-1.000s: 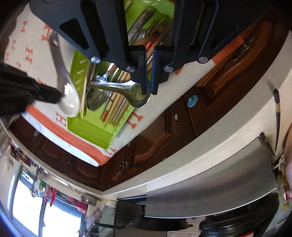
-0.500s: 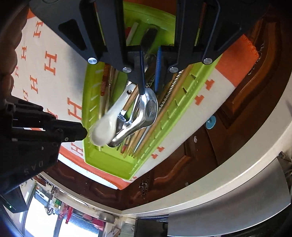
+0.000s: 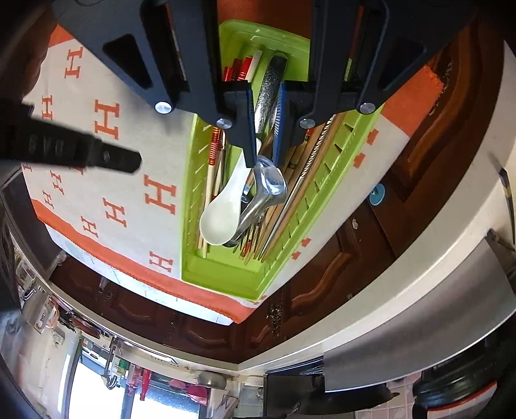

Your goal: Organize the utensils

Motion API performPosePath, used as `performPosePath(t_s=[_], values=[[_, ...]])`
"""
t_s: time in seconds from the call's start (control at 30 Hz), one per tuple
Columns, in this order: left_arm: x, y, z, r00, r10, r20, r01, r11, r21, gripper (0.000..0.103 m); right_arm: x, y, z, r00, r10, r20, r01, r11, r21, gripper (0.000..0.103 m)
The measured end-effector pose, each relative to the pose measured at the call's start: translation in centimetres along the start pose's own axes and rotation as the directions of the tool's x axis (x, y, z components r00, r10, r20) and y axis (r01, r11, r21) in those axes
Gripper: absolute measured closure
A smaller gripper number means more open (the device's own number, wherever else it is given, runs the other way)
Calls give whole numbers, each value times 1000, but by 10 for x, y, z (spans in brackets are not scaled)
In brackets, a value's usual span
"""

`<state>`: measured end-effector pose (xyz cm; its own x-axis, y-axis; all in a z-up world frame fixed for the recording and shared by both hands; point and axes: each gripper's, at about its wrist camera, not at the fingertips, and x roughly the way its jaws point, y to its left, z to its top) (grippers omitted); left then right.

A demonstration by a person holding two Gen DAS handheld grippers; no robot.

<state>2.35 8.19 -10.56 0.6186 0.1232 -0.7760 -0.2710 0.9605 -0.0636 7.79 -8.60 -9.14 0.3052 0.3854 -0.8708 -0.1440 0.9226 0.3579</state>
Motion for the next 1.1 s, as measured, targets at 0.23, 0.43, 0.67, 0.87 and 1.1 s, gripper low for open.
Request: performPosePath(t_s=[0.23,0.43,0.67,0.87,1.1], values=[[-18,-11,3,1000,-9,13,8,999,38,97,-16,-21,-21,1000,-3,10,2,999,39,96],[-34,-23,4,999,-26,39,23,997,78,96,-42,-33,-41,997,-40,58,38,998,43,96],[-58,-47,8,995,-83,52,76,988,134,93,-78,-54,-65,989,-91,115,83,994,74,96],[-89,-76,11,986,-152,70,135,969,208,87,-113,-64,-77,980,-96,175,80,992,97,96],[-128,-104,20,971,-232,65,209,945,250,61,-152,-64,-88,961,-124,247,101,990,103,96]])
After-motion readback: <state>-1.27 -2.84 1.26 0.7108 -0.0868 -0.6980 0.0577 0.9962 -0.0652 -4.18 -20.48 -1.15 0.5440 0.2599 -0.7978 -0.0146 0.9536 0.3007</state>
